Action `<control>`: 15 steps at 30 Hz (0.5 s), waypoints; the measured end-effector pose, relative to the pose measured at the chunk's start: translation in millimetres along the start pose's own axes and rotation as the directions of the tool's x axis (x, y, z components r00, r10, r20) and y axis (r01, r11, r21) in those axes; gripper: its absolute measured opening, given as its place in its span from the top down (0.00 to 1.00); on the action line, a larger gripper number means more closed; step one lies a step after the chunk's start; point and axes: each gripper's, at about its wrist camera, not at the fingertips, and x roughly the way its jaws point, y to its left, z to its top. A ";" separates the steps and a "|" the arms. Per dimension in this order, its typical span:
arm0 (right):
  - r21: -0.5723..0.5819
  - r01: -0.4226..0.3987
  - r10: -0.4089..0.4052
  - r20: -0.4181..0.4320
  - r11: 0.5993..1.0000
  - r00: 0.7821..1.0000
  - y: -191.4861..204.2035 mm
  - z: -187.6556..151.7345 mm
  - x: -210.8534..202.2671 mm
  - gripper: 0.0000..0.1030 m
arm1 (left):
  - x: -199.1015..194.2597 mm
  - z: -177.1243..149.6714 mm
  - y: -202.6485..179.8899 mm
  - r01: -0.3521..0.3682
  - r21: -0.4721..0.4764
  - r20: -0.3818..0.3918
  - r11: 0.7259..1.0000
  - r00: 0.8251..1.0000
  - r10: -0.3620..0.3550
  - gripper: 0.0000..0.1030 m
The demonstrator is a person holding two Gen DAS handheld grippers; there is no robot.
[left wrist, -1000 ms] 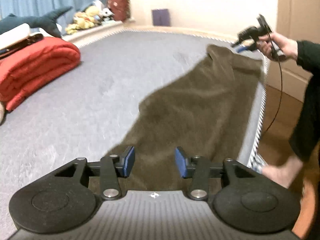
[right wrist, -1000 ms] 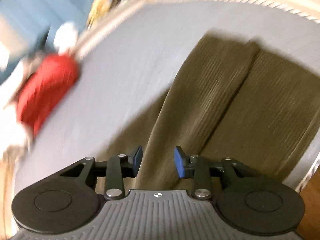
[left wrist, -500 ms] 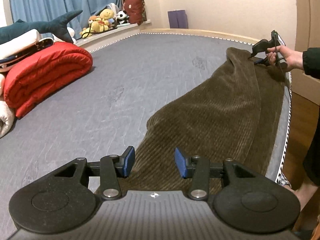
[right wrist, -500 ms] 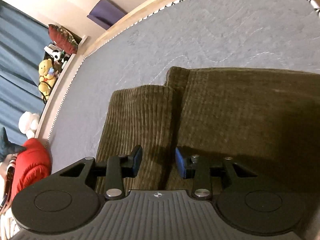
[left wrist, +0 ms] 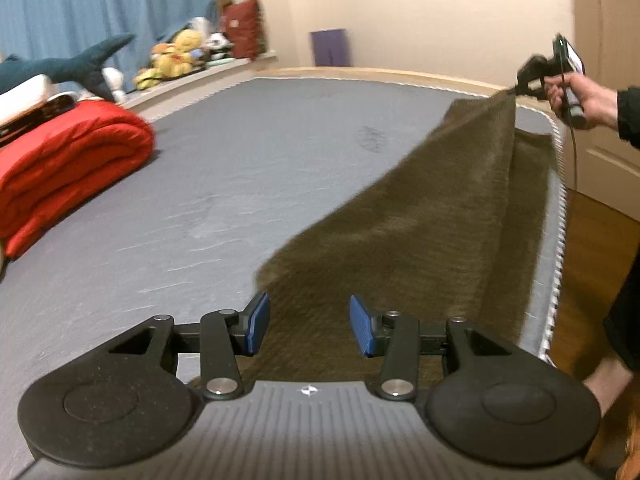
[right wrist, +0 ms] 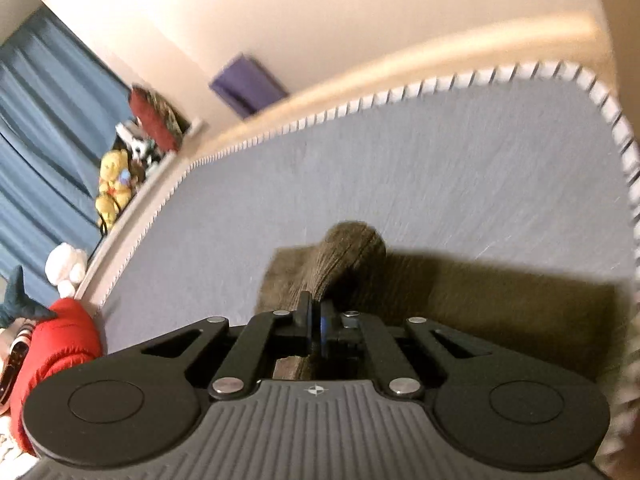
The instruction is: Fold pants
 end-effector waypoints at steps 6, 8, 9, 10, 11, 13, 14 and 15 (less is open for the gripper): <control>-0.015 0.182 -0.182 -0.076 0.983 0.980 -43.4 -17.8 -40.0 0.98 | 17.4 -8.1 -45.9 0.132 0.142 -0.075 0.981 0.990 -0.122 0.52; 0.035 0.186 -0.181 -0.120 0.982 0.976 -60.9 -22.0 -38.4 0.97 | 25.7 -13.9 -58.0 0.150 0.183 -0.110 0.972 0.985 -0.131 0.52; 0.051 0.168 -0.160 -0.135 0.984 0.978 -65.5 -22.8 -35.5 0.97 | 29.7 -17.0 -61.3 0.154 0.188 -0.124 0.970 0.983 -0.132 0.52; 0.058 0.147 -0.138 -0.135 0.987 0.981 -66.1 -23.6 -32.1 0.93 | 33.6 -20.4 -63.0 0.159 0.188 -0.138 0.969 0.981 -0.134 0.52; 0.056 0.131 -0.123 -0.126 0.990 0.984 -66.1 -22.4 -29.1 0.92 | 37.5 -23.8 -63.7 0.165 0.184 -0.152 0.969 0.979 -0.138 0.52; 0.041 0.124 -0.118 -0.128 0.991 0.985 -66.2 -21.0 -21.1 0.81 | 43.2 -30.1 -65.4 0.181 0.173 -0.175 0.968 0.973 -0.151 0.52; 0.045 0.126 -0.119 -0.131 0.991 0.984 -67.7 -20.5 -17.4 0.72 | 45.5 -33.8 -65.4 0.191 0.171 -0.185 0.967 0.970 -0.159 0.52; 0.049 0.130 -0.122 -0.136 0.990 0.983 -68.4 -20.4 -12.8 0.56 | 48.7 -38.1 -65.9 0.197 0.173 -0.198 0.965 0.967 -0.162 0.52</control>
